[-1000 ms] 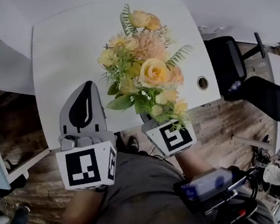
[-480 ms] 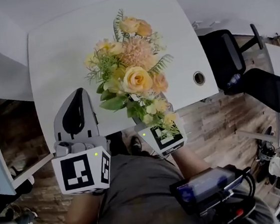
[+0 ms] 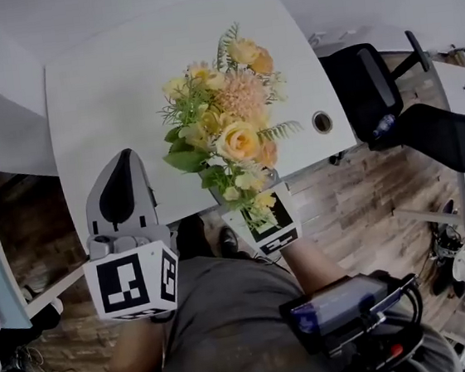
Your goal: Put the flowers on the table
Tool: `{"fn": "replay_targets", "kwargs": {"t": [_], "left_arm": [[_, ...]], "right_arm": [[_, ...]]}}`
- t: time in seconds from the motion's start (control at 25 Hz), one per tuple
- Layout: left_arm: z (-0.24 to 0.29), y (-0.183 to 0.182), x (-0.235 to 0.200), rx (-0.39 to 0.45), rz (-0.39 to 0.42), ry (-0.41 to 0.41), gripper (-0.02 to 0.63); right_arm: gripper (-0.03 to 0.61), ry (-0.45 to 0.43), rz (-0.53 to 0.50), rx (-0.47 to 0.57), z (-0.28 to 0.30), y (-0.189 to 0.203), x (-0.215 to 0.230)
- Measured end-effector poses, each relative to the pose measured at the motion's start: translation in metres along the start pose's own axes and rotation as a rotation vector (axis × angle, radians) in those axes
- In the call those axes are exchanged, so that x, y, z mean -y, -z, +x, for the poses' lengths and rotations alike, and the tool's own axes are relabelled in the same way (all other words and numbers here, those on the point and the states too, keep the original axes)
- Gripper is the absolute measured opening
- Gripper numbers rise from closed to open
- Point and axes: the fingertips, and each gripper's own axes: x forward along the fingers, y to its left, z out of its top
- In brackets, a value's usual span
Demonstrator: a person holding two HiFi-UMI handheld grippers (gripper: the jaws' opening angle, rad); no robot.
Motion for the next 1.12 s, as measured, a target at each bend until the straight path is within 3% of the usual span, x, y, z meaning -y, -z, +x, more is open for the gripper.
{"fn": "replay_targets", "kwargs": {"t": [0.68,1.12], "left_arm": [[-0.008,0.016,-0.015,-0.008,-0.046,-0.04,0.005],[-0.008,0.008,0.002,-0.005,-0.058,-0.067,0.005]], "right_arm": [[0.15,-0.032,-0.053,-0.028,0.018,0.002,0.004],[0.152,-0.065,-0.067,-0.018,0.008,-0.001,0.014]]}}
